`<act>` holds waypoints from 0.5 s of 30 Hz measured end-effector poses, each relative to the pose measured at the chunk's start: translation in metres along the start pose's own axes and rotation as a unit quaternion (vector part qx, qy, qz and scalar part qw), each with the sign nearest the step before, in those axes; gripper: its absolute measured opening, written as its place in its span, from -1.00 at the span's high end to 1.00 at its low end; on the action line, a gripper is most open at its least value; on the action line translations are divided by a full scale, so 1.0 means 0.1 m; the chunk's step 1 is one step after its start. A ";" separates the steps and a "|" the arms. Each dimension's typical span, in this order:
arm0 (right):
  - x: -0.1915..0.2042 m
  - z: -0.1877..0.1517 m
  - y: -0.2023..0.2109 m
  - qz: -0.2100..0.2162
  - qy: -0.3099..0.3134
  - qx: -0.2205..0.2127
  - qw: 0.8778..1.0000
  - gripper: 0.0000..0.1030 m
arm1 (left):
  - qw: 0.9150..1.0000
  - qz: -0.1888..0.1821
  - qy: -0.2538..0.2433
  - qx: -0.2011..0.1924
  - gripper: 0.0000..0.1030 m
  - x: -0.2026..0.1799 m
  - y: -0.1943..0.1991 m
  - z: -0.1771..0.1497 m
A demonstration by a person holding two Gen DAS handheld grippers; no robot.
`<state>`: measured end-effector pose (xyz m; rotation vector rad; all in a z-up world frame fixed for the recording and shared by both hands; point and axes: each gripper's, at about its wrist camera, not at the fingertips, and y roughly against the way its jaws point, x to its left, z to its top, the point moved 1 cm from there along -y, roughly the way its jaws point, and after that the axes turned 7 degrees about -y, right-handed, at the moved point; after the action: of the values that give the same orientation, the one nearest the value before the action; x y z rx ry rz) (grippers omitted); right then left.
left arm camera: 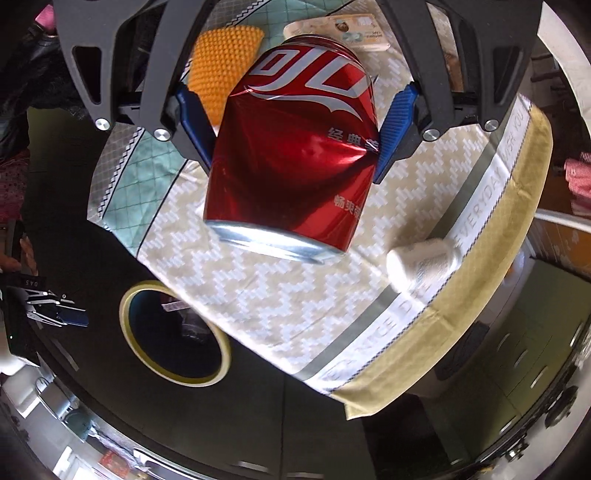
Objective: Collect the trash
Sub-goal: 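Carry the crushed red can over the bin and open the left gripper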
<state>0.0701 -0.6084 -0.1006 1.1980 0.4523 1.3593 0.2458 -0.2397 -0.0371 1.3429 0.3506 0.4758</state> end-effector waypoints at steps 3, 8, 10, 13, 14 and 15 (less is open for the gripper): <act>-0.19 -0.11 0.14 -0.001 -0.015 -0.011 1.000 -0.32 | 0.999 -0.012 -0.035 -0.008 -0.45 -0.36 -0.10 0.47; -0.60 -0.38 0.37 -0.010 -0.048 -0.026 0.998 -0.32 | 0.995 -0.029 -0.099 -0.008 -0.45 -1.02 -0.42 1.25; -0.75 -0.48 0.46 -0.014 -0.064 -0.032 0.997 -0.33 | 0.993 -0.033 -0.115 -0.005 -0.45 -1.24 -0.60 1.54; -0.96 -0.60 0.56 -0.018 -0.087 -0.038 0.995 -0.33 | 0.991 -0.040 -0.125 0.000 -0.45 -1.49 -0.89 1.91; -1.02 -0.64 0.59 -0.019 -0.094 -0.040 0.995 -0.33 | 0.991 -0.040 -0.127 0.001 -0.45 -1.56 -0.98 2.01; -1.07 -0.68 0.61 -0.019 -0.101 -0.042 0.994 -0.33 | 0.991 -0.041 -0.128 0.001 -0.45 -1.62 -1.06 2.10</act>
<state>-0.0431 -0.6914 -0.1157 1.2374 0.2705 1.1976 0.2262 -0.5168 -0.1045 1.3671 0.1921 0.2310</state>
